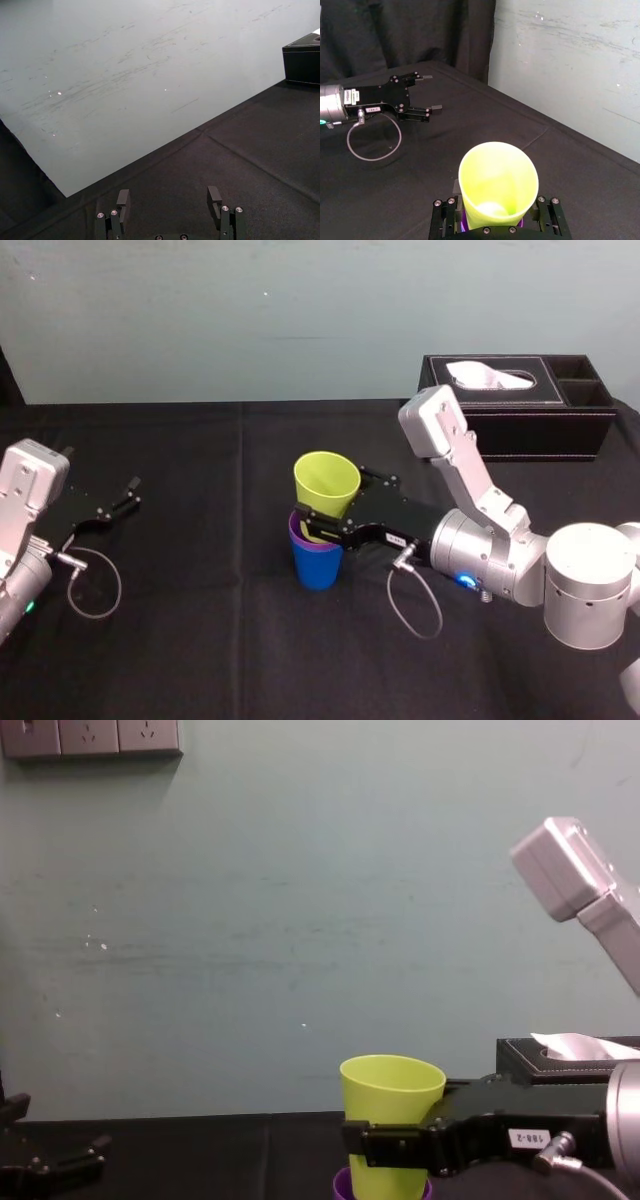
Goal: Stack the three plastic cups sequentially using one hand.
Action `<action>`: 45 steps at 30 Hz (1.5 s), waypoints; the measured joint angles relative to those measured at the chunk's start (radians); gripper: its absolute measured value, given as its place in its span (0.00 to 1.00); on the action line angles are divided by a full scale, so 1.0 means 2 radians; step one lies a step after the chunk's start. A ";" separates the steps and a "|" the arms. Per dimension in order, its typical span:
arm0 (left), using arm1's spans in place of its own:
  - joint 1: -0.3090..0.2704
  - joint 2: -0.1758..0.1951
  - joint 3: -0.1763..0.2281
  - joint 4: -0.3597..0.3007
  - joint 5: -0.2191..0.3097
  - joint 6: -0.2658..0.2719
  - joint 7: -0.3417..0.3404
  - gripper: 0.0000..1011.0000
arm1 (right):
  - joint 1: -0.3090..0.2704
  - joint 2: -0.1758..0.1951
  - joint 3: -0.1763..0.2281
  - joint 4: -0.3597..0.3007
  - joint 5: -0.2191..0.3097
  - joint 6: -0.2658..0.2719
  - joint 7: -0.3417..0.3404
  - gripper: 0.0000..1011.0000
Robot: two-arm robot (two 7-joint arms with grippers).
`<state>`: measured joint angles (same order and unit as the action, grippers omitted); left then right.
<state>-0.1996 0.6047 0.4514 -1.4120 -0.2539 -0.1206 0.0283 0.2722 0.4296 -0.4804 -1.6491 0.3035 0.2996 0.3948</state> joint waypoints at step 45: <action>0.000 0.000 0.000 0.000 0.000 0.000 0.000 1.00 | -0.002 -0.010 -0.004 0.018 -0.025 -0.008 0.008 0.79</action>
<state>-0.1995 0.6047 0.4514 -1.4120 -0.2539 -0.1205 0.0283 0.2675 0.4098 -0.4891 -1.6138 0.2534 0.2845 0.4099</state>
